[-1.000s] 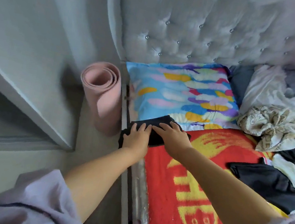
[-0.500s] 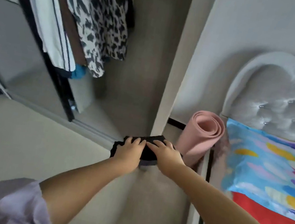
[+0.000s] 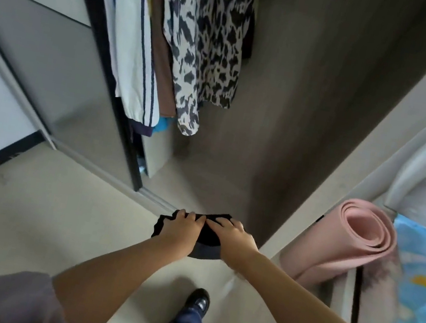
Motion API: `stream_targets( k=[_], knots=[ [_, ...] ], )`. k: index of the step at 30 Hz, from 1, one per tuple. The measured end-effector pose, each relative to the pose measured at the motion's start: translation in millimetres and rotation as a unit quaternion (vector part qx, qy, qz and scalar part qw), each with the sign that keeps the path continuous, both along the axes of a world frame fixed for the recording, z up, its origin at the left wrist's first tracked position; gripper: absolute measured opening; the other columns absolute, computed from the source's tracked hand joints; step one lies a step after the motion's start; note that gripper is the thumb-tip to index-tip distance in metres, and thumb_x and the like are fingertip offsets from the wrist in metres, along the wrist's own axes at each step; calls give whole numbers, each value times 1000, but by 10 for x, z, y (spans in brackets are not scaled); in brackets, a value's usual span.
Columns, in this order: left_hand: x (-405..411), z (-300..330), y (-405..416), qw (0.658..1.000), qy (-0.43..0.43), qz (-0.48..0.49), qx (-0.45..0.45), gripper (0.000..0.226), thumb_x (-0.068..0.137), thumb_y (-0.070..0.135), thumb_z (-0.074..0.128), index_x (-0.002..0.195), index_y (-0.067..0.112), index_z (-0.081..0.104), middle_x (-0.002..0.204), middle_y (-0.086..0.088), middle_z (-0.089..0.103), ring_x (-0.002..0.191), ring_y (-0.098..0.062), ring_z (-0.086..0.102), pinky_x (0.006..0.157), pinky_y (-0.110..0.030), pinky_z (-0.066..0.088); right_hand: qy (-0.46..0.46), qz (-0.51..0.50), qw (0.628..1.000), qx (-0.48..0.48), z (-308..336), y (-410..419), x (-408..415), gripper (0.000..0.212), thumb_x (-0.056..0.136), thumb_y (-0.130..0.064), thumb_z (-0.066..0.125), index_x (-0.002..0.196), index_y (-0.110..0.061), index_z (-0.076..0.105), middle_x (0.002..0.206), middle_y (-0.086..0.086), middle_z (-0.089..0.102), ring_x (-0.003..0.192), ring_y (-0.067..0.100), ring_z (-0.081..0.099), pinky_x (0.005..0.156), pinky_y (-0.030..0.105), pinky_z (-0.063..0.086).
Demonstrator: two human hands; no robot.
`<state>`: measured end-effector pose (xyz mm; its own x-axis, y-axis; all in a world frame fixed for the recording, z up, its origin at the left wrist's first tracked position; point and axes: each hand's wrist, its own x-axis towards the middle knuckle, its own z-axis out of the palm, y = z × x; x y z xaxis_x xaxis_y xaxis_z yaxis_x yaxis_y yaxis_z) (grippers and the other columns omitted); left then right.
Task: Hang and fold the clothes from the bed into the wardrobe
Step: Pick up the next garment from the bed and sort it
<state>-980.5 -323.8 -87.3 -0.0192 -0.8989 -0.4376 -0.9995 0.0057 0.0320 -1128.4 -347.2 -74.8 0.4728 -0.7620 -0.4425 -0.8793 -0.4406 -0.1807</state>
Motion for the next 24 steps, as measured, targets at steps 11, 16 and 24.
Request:
stream_targets(
  k=[11,16,24],
  knots=[
    [-92,-856,-1994,995,3,-73,70,78,93,18,54,153,21,5,151,-9,22,142,-34,14,98,-52,42,-7,-89,996,27,-1017,-1774,-110,69,94,-19,50,150,-39,16,155,-9,19,144,29,14,103,52,40],
    [-88,-1841,-2733,988,2,-128,90,72,90,14,54,150,20,15,148,-9,27,139,-33,20,97,-53,43,24,-109,992,62,-1911,-2400,-86,77,90,-2,46,152,-34,14,158,-4,15,145,31,10,108,51,36],
    [-531,-3487,-4071,978,32,-200,55,67,92,20,55,148,17,20,147,-12,30,136,-35,25,96,-54,44,26,-183,983,6,-3505,-3521,-469,59,97,-18,38,151,-33,20,154,-1,26,138,35,24,106,45,38]
  ],
)
